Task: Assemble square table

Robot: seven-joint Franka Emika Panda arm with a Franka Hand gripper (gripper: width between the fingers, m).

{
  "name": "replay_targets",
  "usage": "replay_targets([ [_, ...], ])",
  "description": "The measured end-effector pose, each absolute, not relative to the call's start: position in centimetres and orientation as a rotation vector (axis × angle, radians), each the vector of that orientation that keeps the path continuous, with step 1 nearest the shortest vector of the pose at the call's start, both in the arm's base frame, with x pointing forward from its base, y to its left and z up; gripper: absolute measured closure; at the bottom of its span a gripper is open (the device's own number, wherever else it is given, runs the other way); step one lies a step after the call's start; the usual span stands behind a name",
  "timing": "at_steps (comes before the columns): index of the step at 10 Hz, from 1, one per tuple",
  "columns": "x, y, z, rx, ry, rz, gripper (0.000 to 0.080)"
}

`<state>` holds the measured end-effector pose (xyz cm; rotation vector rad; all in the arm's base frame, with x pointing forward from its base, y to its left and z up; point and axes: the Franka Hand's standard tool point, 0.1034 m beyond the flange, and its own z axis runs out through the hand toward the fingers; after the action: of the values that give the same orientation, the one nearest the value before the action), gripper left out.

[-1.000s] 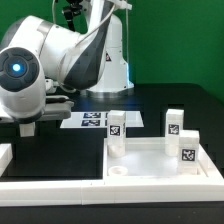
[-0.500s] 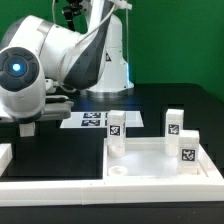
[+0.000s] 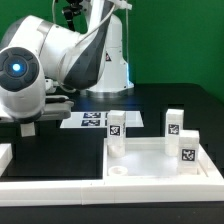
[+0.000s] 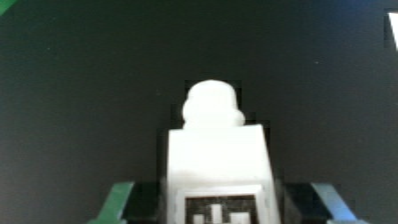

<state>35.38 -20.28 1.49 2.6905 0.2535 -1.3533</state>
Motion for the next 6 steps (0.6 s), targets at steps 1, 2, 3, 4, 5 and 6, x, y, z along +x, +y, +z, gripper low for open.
replay_targets([
  [1, 35.8, -20.2, 2.0, 2.693, 0.283, -1.359, 0.0514],
  [2, 37.4, -19.5, 4.0, 2.713, 0.316, -1.332, 0.0512],
  [3, 38.4, -18.7, 5.9, 2.739, 0.325, -1.296, 0.0512],
  [4, 38.6, -18.1, 6.9, 2.759, 0.333, -1.269, 0.0512],
  [5, 38.3, -17.9, 7.2, 2.782, 0.334, -1.235, 0.0512],
  [6, 38.0, -17.9, 7.2, 2.787, 0.330, -1.235, 0.0512],
])
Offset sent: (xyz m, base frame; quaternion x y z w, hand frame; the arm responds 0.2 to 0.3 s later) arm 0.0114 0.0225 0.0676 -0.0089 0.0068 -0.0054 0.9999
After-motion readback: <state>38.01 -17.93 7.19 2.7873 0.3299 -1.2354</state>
